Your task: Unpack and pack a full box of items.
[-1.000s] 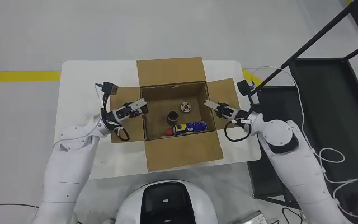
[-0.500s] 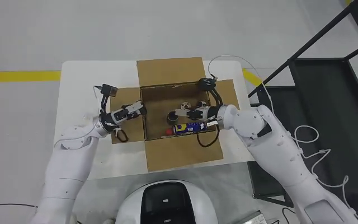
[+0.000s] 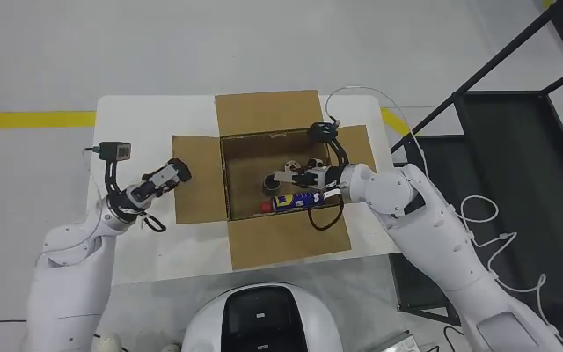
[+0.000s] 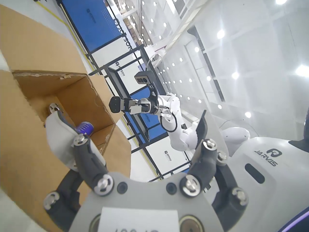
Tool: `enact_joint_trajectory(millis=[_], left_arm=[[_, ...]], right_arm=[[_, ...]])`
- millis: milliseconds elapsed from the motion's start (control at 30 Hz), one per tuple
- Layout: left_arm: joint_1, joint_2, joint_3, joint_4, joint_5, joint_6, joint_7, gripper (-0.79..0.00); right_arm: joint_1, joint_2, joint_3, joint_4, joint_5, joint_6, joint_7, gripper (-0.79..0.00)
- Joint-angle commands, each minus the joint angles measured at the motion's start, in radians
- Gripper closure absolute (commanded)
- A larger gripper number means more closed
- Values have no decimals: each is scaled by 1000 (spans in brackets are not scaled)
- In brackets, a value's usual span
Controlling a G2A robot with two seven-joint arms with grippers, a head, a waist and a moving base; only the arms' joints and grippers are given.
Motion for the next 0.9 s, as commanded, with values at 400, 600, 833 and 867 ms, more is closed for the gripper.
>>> enact_joint_trajectory(millis=[400, 600, 833, 867], left_arm=[[15, 24, -129, 84, 70, 156, 183, -785], [-93, 26, -30, 210, 152, 242, 94, -785], [-177, 23, 59, 284, 167, 232, 12, -785], [-182, 23, 65, 288, 170, 229, 12, -736]], right_arm=[[0, 0, 0, 0, 0, 0, 0, -785], [0, 0, 0, 0, 0, 0, 0, -785], [0, 0, 0, 0, 0, 0, 0, -785], [0, 0, 0, 0, 0, 0, 0, -785]])
